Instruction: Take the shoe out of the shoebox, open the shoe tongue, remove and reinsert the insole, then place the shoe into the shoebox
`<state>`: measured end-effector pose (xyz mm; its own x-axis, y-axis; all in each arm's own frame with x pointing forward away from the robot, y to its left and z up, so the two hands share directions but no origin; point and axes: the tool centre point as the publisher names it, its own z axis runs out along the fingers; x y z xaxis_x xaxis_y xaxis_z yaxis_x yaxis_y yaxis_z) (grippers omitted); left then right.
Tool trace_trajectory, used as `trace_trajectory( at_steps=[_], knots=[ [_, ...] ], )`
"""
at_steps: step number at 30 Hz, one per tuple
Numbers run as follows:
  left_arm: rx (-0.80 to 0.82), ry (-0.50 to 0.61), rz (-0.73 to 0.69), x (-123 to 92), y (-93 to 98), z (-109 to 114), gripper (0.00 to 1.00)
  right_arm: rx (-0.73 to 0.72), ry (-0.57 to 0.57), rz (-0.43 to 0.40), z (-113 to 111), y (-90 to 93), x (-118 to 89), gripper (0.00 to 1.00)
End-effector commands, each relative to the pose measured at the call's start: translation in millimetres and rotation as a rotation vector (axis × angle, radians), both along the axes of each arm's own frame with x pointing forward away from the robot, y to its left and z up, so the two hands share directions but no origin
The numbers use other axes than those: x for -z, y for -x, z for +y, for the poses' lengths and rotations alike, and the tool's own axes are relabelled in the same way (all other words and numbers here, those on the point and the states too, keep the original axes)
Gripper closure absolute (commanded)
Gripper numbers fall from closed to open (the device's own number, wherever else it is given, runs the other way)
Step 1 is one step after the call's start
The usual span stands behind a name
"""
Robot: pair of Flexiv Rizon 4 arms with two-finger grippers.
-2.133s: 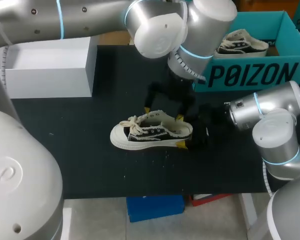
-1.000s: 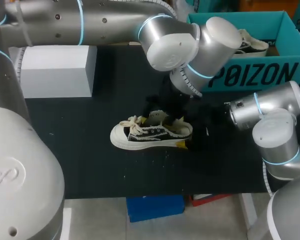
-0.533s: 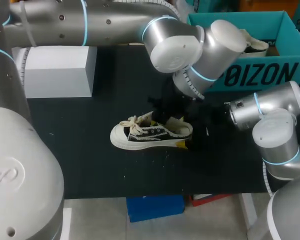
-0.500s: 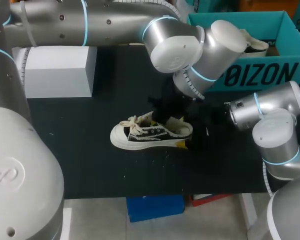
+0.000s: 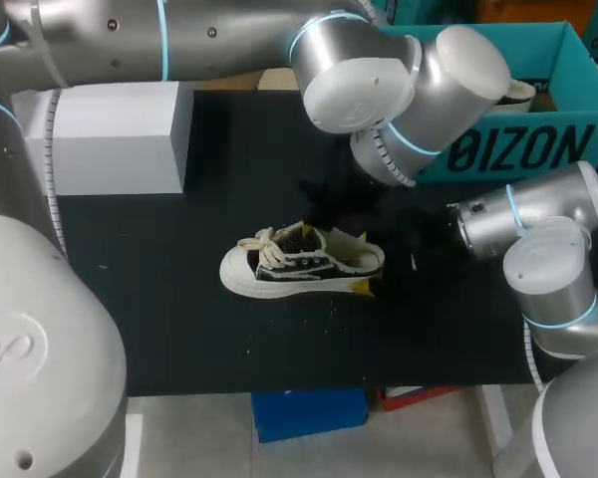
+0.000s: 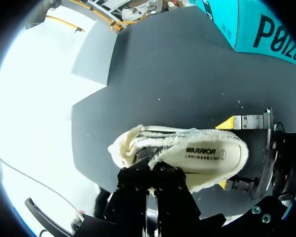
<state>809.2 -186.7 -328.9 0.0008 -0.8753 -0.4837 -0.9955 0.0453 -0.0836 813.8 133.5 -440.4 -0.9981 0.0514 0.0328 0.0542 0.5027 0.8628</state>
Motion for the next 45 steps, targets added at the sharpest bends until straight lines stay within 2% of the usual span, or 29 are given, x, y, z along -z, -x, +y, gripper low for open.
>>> trace_trajectory(
  at_steps=[1, 7, 23, 34, 35, 37, 38, 45],
  knots=[
    [0.001, 0.019, -0.022, -11.2, 4.9, 12.6, 1.00, 0.002, 0.002, 0.000, 1.4, 1.0, 4.8, 1.00],
    [-0.017, 0.007, -0.039, -12.4, 10.7, 23.5, 1.00, 0.002, 0.002, 0.000, 1.4, 1.0, 4.8, 1.00],
    [-0.110, 0.000, -0.073, -14.6, 25.5, 74.9, 1.00, 0.002, 0.002, 0.000, 1.4, 1.0, 4.8, 1.00],
    [-0.174, 0.000, -0.045, 3.8, 33.8, 103.7, 1.00, 0.002, 0.002, 0.000, 1.4, 1.0, 4.8, 1.00],
    [-0.178, 0.001, -0.043, 5.6, 34.3, 105.6, 0.95, 0.002, 0.002, 0.000, 1.4, 1.0, 4.8, 1.00],
    [-0.187, 0.003, -0.040, 7.9, 35.1, 109.0, 0.29, 0.002, 0.002, 0.000, 1.4, 1.0, 4.8, 1.00],
    [-0.190, 0.007, -0.039, 8.7, 35.5, 110.9, 0.00, 0.002, 0.002, 0.000, 1.4, 1.0, 4.8, 1.00],
    [-0.223, 0.018, -0.040, 12.1, 38.3, 124.2, 0.00, 0.002, 0.002, 0.000, 1.4, 1.0, 4.8, 1.00]
  ],
)
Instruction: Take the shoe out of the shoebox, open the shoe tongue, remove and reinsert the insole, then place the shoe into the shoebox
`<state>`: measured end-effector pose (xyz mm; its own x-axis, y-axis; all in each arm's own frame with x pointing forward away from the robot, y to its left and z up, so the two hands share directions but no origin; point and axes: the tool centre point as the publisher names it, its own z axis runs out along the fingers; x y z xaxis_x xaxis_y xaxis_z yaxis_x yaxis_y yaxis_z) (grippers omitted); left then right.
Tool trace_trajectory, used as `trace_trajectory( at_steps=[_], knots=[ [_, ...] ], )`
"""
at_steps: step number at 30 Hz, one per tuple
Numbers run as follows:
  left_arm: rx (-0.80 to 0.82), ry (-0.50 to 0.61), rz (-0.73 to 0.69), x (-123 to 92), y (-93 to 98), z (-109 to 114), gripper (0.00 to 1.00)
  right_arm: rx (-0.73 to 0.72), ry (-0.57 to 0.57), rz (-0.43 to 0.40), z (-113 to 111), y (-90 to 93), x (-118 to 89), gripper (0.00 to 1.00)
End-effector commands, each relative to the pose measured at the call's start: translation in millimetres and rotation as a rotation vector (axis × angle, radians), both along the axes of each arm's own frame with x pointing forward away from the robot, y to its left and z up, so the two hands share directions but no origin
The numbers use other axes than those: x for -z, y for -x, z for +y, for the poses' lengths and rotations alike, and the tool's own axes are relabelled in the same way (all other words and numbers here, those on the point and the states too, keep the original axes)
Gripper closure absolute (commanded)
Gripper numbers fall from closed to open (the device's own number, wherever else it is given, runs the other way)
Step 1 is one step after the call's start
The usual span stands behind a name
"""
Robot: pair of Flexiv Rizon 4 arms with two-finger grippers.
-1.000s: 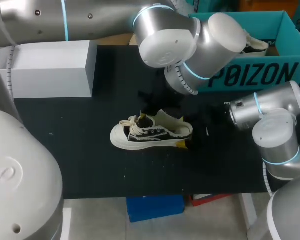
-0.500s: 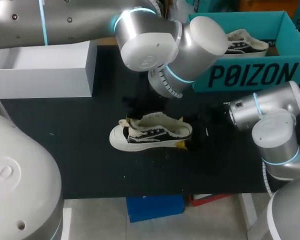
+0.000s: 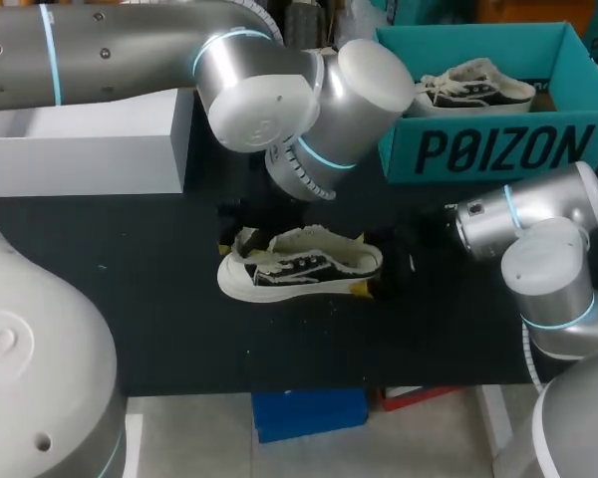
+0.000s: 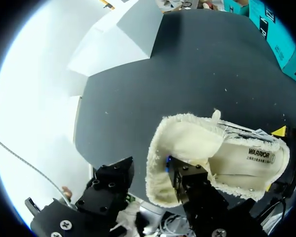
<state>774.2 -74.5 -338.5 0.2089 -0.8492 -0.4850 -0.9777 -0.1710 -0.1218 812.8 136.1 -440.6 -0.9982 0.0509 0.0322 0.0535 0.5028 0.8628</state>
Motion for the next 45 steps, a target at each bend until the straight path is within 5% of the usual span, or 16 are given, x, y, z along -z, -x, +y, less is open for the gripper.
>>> trace_trajectory(
  at_steps=[1, 16, 23, 28, 29, 31, 34, 36, 37, 45],
  knots=[
    [-0.008, 0.026, -0.005, 3.3, 3.9, 14.0, 0.00, 0.003, 0.002, 0.000, -1.3, 0.0, 4.5, 1.00],
    [-0.059, 0.061, 0.040, 28.2, 14.9, 33.4, 0.00, 0.003, 0.002, 0.000, -1.3, 0.0, 4.5, 1.00],
    [0.031, 0.071, -0.016, -1.3, 16.3, 20.1, 0.00, 0.003, 0.002, 0.000, -1.3, 0.0, 4.5, 1.00],
    [0.315, 0.140, -0.021, -30.6, 12.6, -2.0, 0.00, 0.003, 0.002, 0.000, -1.3, 0.0, 4.5, 1.00],
    [0.465, 0.184, 0.010, -36.5, 11.2, -8.6, 0.06, 0.003, 0.002, 0.000, -1.3, 0.0, 4.5, 1.00],
    [0.720, 0.238, 0.081, -42.3, 8.9, -20.9, 0.46, 0.003, 0.002, 0.000, -1.3, 0.0, 4.5, 1.00],
    [1.089, 0.275, 0.185, -45.8, 3.8, -43.4, 0.84, 0.003, 0.002, 0.000, -1.3, 0.0, 4.5, 1.00],
    [1.241, 0.302, 0.216, -46.4, -0.2, -60.3, 0.88, 0.003, 0.002, 0.000, -1.3, 0.0, 4.5, 1.00],
    [1.351, 0.355, 0.238, -48.0, -2.0, -66.9, 1.00, 0.003, 0.002, 0.000, -1.3, 0.0, 4.5, 1.00],
    [1.645, 0.559, 0.180, -46.6, -30.0, -98.2, 1.00, 0.003, 0.002, 0.000, -1.3, 0.0, 4.5, 1.00]
  ],
)
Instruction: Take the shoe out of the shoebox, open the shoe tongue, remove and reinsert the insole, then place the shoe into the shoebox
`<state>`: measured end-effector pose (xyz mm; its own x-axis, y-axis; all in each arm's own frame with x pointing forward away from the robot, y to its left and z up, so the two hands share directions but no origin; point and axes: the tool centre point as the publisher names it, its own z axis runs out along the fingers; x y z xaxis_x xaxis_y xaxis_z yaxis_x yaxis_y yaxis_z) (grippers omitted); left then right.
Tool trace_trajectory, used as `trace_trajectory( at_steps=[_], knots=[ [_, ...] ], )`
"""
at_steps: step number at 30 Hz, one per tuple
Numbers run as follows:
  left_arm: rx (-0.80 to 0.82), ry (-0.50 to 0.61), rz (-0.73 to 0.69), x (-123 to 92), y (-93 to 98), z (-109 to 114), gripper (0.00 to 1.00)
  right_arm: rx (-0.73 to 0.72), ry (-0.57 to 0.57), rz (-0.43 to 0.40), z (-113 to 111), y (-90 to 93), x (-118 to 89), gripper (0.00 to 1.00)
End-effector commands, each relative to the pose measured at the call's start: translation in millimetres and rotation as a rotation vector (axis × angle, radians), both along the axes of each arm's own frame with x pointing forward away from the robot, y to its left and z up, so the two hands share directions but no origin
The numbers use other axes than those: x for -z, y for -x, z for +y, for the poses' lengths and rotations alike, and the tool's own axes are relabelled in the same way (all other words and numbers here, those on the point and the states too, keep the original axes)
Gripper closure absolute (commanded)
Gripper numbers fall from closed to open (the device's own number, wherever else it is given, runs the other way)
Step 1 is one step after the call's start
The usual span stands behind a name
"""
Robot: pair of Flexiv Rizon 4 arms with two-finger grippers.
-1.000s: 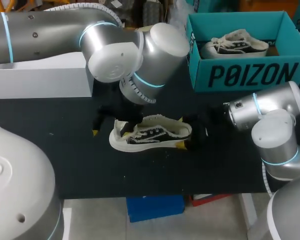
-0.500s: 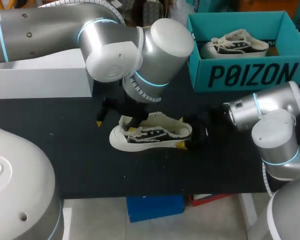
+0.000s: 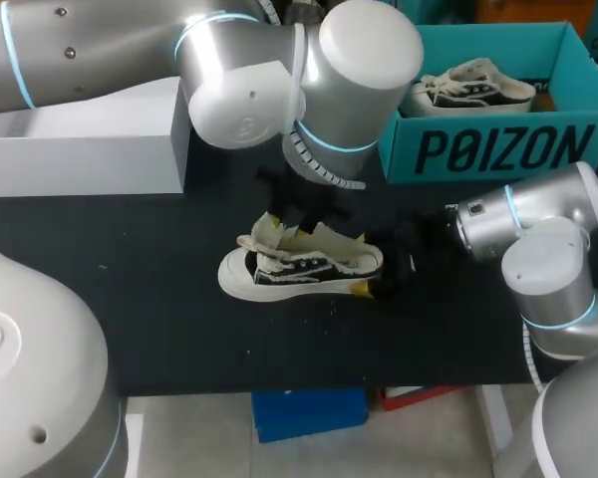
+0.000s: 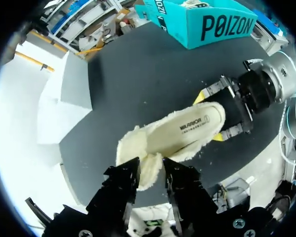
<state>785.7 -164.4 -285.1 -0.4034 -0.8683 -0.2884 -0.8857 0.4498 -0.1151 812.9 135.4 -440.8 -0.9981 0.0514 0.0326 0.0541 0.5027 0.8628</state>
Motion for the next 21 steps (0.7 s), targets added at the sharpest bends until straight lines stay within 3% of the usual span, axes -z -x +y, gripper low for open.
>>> trace_trajectory(
  at_steps=[1, 21],
  knots=[
    [1.012, 0.335, 0.151, 7.8, -22.0, -11.9, 1.00, 0.002, 0.002, 0.000, -0.6, 0.0, 4.3, 1.00],
    [1.002, 0.319, 0.158, 9.1, -24.4, -15.8, 1.00, 0.002, 0.002, 0.000, -0.6, 0.0, 4.3, 1.00]
  ],
)
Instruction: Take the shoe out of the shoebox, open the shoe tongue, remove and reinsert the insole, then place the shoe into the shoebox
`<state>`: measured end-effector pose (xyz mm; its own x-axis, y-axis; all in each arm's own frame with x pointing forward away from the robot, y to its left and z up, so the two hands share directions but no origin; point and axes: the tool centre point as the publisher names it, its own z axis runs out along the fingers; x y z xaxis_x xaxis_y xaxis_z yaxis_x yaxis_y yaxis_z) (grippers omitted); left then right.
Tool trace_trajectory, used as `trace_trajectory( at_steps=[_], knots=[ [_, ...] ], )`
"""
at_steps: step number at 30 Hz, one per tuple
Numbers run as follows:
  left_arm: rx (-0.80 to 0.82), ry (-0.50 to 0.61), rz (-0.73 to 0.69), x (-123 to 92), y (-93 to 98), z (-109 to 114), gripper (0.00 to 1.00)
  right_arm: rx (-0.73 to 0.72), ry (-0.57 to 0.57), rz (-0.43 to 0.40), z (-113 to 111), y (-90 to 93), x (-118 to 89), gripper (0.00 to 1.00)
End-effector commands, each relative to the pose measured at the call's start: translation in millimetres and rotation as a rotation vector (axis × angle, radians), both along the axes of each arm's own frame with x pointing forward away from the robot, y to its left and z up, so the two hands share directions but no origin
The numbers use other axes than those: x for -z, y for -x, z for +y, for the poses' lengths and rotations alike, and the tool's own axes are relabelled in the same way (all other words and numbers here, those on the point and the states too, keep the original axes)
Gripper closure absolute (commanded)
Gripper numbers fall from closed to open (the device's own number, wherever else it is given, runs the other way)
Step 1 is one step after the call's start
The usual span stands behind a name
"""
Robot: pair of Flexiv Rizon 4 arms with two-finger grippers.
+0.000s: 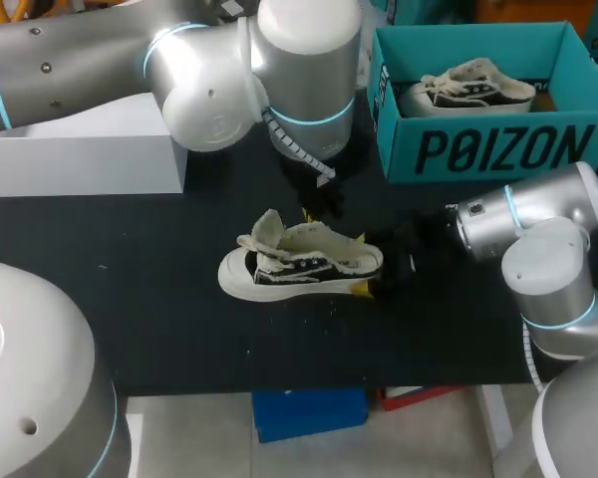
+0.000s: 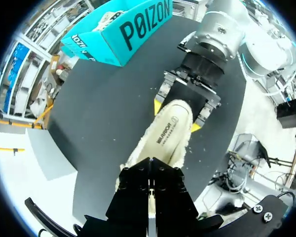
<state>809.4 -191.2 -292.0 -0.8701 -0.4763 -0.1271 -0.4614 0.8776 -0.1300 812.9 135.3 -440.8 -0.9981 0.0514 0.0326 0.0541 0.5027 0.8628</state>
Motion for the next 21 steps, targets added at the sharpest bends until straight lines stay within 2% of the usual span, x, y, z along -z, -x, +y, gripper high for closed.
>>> trace_trajectory(
  at_steps=[1, 7, 8, 21],
  knots=[
    [0.362, 0.182, 0.087, 2.2, -0.6, 11.0, 1.00, 0.002, 0.002, 0.000, -0.5, 0.1, 4.3, 1.00],
    [0.362, 0.182, 0.087, 2.2, -0.6, 11.0, 1.00, 0.002, 0.002, 0.000, -0.5, 0.1, 4.3, 1.00],
    [0.403, 0.202, 0.122, 4.2, -2.7, 10.7, 1.00, 0.002, 0.002, 0.000, -0.5, 0.1, 4.3, 1.00],
    [0.506, 0.077, 0.237, 7.9, -11.8, 14.6, 1.00, 0.002, 0.002, 0.000, -0.5, 0.1, 4.3, 1.00]
  ],
)
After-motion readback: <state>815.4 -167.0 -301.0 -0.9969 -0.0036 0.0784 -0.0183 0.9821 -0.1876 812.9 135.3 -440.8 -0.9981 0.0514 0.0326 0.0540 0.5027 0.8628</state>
